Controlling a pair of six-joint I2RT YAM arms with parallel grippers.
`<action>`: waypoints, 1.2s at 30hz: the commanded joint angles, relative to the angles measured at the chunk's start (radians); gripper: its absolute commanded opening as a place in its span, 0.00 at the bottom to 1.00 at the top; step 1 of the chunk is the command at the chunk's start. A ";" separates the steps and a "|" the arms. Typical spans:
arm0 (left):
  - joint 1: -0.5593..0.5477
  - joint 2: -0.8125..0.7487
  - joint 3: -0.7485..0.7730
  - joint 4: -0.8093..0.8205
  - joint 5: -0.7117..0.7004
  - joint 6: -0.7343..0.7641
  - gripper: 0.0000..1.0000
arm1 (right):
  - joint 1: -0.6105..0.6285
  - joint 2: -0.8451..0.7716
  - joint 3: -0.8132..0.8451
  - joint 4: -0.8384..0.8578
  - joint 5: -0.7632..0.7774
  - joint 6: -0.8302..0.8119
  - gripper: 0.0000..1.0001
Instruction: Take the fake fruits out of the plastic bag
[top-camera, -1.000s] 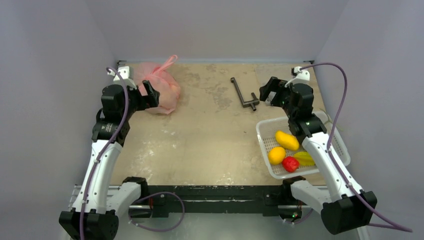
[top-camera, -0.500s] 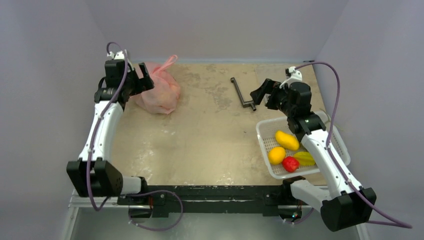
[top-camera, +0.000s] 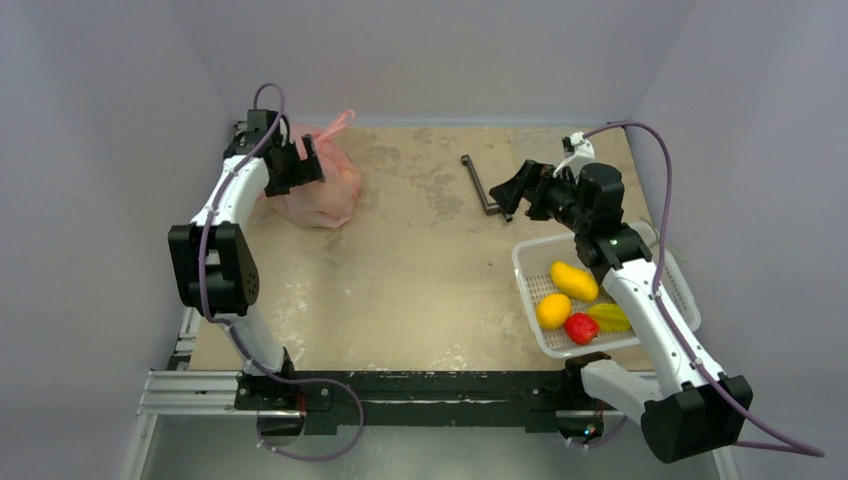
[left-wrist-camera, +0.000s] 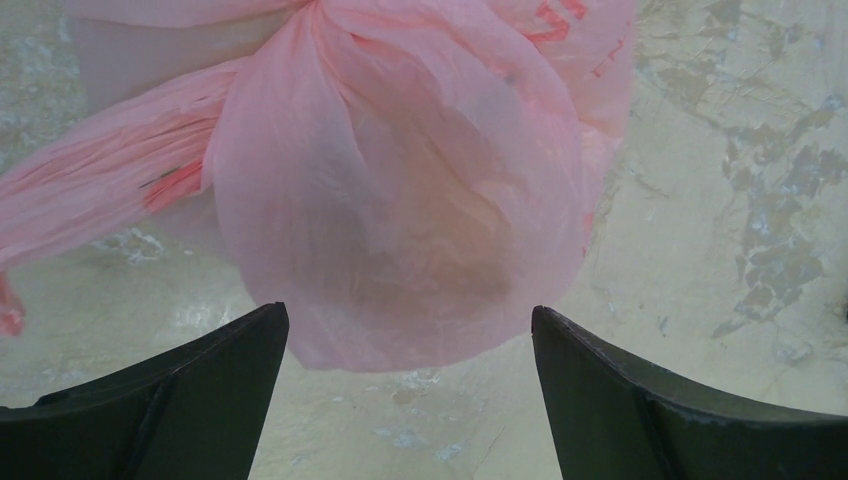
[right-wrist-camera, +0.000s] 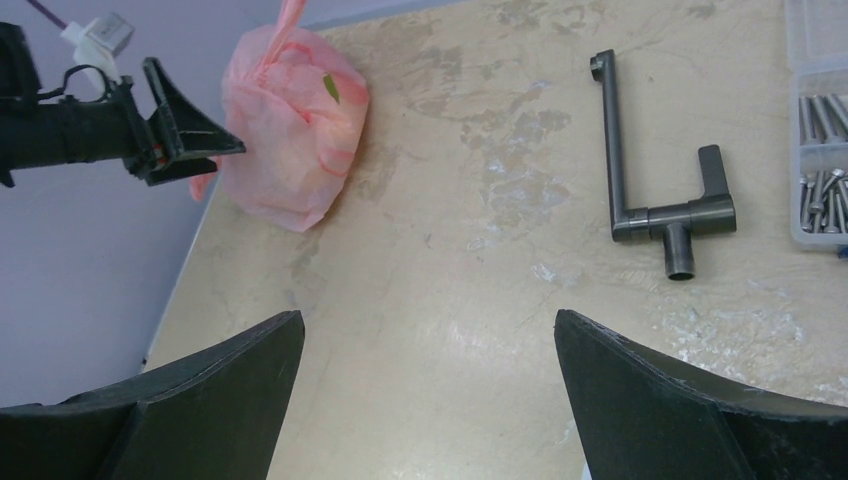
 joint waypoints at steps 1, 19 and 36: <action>0.012 0.085 0.075 -0.027 0.062 -0.005 0.89 | -0.001 -0.018 0.012 0.042 -0.048 0.025 0.99; -0.147 0.108 0.125 -0.138 0.111 -0.028 0.00 | 0.018 0.021 -0.006 0.004 -0.100 0.060 0.99; -0.533 -0.626 -0.813 0.329 0.284 -0.460 0.17 | 0.210 0.061 -0.071 -0.062 -0.016 -0.018 0.99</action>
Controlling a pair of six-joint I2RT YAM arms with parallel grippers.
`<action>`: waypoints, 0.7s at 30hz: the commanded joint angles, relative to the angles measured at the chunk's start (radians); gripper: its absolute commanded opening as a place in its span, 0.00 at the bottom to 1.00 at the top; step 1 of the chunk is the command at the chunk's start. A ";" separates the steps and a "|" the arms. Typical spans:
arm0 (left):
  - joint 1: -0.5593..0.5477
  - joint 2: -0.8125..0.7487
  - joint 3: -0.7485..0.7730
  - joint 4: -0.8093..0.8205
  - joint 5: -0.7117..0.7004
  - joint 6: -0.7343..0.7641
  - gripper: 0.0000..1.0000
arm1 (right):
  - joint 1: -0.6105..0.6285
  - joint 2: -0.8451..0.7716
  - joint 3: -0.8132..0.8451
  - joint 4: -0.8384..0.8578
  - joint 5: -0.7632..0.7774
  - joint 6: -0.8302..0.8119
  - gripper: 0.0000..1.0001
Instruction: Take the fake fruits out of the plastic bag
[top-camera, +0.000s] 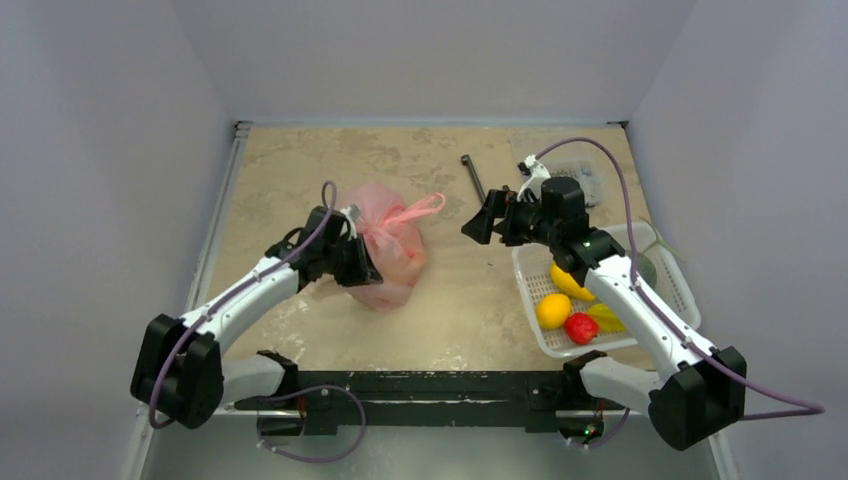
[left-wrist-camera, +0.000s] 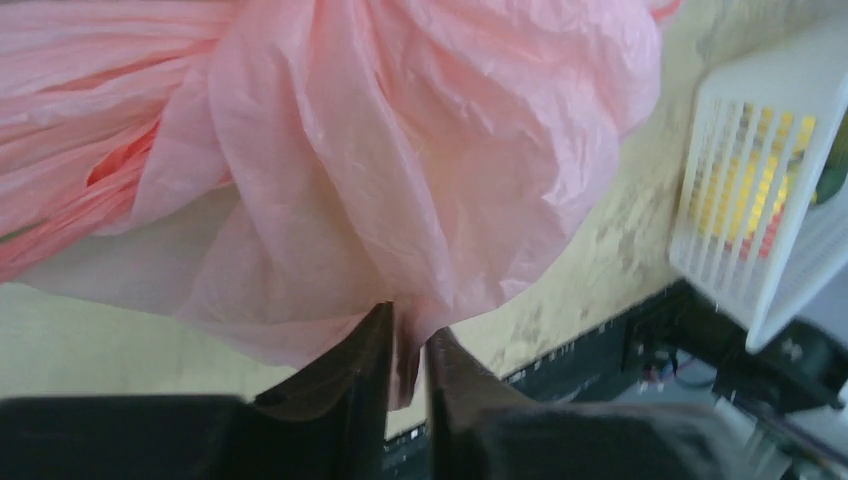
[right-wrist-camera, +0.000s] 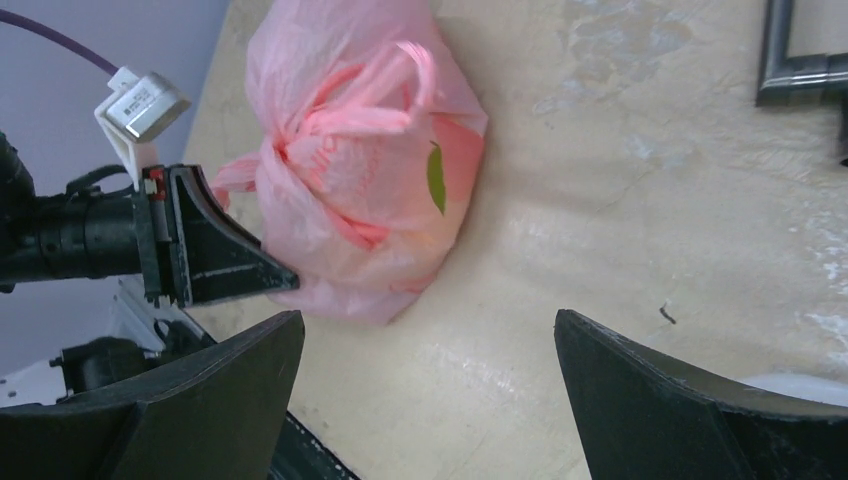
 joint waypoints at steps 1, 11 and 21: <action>-0.132 -0.157 -0.096 0.130 0.065 -0.116 0.24 | 0.098 -0.005 -0.006 0.000 0.070 -0.030 0.99; -0.173 -0.239 0.357 -0.373 -0.128 0.229 0.73 | 0.340 -0.012 -0.046 0.052 0.200 0.055 0.99; -0.026 0.133 0.633 -0.438 -0.238 0.347 0.71 | 0.538 0.036 -0.034 0.138 0.382 0.155 0.99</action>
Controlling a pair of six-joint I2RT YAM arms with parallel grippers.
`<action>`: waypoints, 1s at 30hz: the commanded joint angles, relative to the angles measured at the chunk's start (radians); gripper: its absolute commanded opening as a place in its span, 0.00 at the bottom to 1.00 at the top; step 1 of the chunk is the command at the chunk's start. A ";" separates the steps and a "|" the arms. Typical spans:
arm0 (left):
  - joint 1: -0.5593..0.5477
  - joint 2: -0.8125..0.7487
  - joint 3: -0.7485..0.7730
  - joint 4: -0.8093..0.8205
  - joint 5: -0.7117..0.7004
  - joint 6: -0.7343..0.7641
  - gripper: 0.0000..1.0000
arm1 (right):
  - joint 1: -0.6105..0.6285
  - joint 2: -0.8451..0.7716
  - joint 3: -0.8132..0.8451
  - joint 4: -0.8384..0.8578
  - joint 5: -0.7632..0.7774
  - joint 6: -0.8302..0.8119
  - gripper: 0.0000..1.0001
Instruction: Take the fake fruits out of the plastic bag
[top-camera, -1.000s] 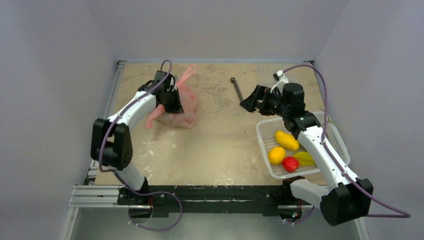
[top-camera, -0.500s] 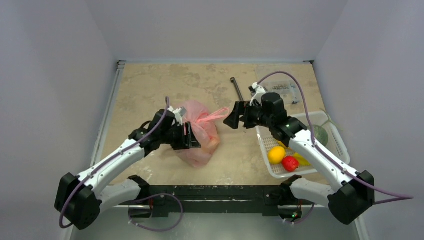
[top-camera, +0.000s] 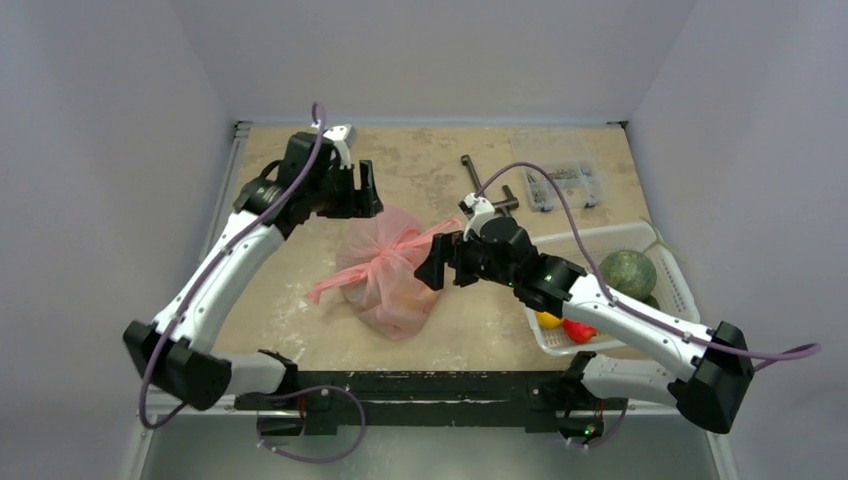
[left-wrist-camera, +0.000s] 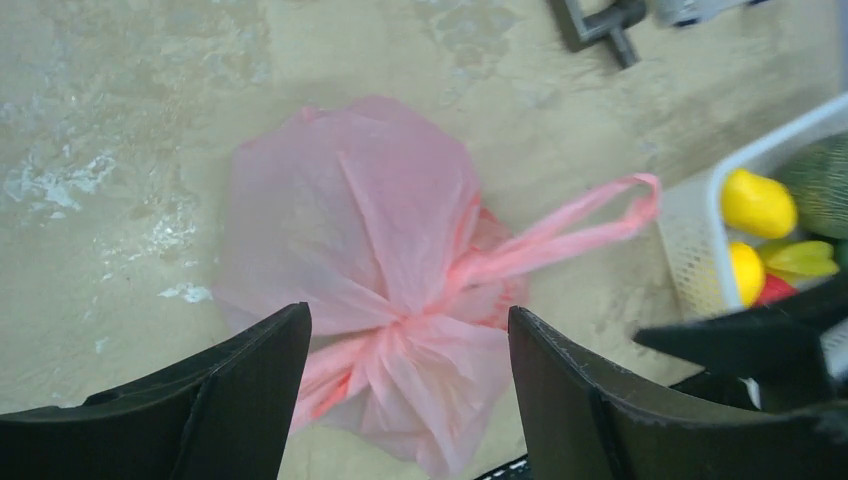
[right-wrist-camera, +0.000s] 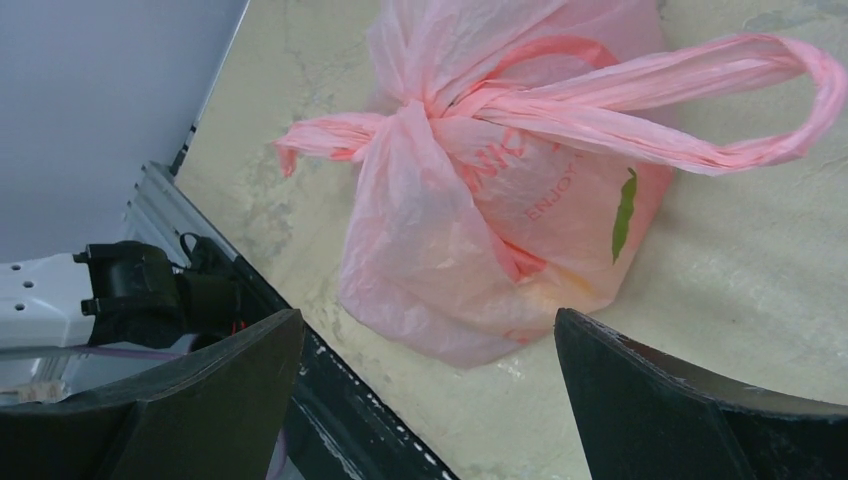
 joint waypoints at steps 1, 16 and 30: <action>0.023 0.170 0.046 -0.085 -0.033 0.093 0.71 | 0.066 0.056 0.030 0.077 0.104 0.048 0.99; 0.022 0.261 -0.051 -0.002 0.049 0.155 0.64 | 0.335 0.359 0.209 0.126 0.652 -0.053 0.98; 0.042 0.327 -0.011 -0.036 0.083 0.215 0.00 | 0.372 0.609 0.340 0.184 0.764 -0.165 0.82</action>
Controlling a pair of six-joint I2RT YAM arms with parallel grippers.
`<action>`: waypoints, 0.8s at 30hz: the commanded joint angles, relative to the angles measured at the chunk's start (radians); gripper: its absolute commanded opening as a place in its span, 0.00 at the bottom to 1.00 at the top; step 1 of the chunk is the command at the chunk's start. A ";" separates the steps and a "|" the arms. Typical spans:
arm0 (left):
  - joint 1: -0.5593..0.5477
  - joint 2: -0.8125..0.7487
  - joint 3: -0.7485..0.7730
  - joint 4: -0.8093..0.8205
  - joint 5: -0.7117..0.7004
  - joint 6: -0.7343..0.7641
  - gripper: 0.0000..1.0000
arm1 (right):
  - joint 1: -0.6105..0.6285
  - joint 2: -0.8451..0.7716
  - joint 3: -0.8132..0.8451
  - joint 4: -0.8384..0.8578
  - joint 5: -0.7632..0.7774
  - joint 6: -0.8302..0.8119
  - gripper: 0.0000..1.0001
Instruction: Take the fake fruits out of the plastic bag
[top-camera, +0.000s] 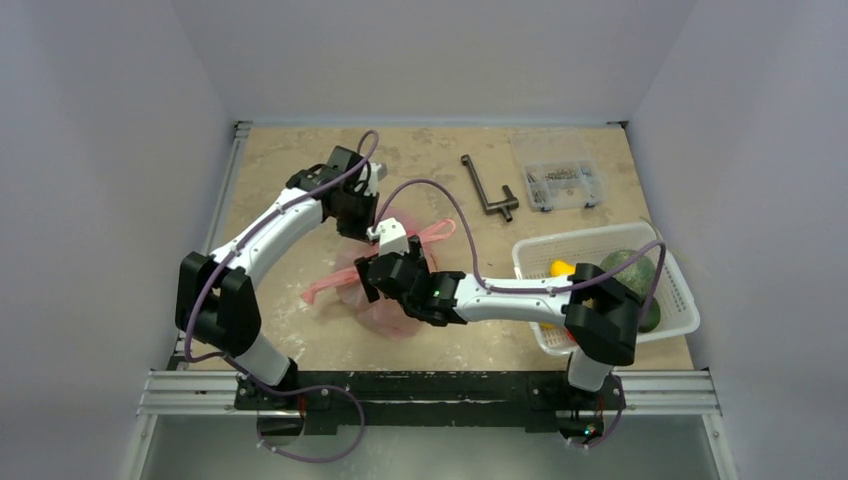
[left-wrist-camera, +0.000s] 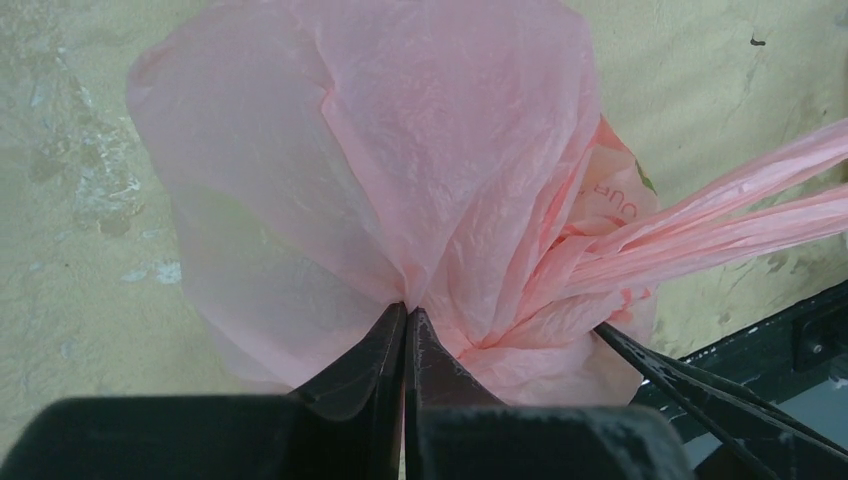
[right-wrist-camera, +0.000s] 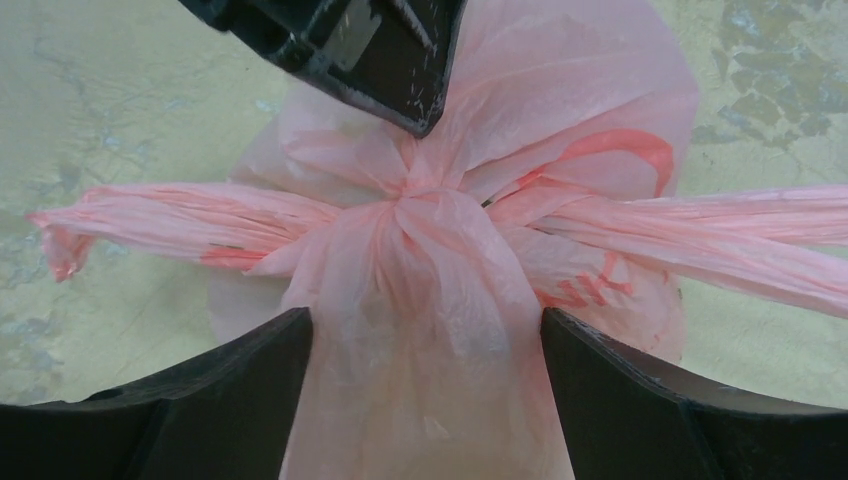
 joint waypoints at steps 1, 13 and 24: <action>0.018 -0.018 0.050 -0.006 0.002 0.035 0.00 | 0.007 0.047 0.058 0.043 0.070 -0.040 0.77; 0.052 -0.112 0.012 0.035 -0.160 -0.008 0.00 | 0.016 0.076 0.047 0.062 0.043 -0.030 0.11; 0.129 -0.116 0.000 0.045 -0.150 -0.022 0.00 | 0.039 -0.083 -0.125 0.063 -0.175 0.014 0.00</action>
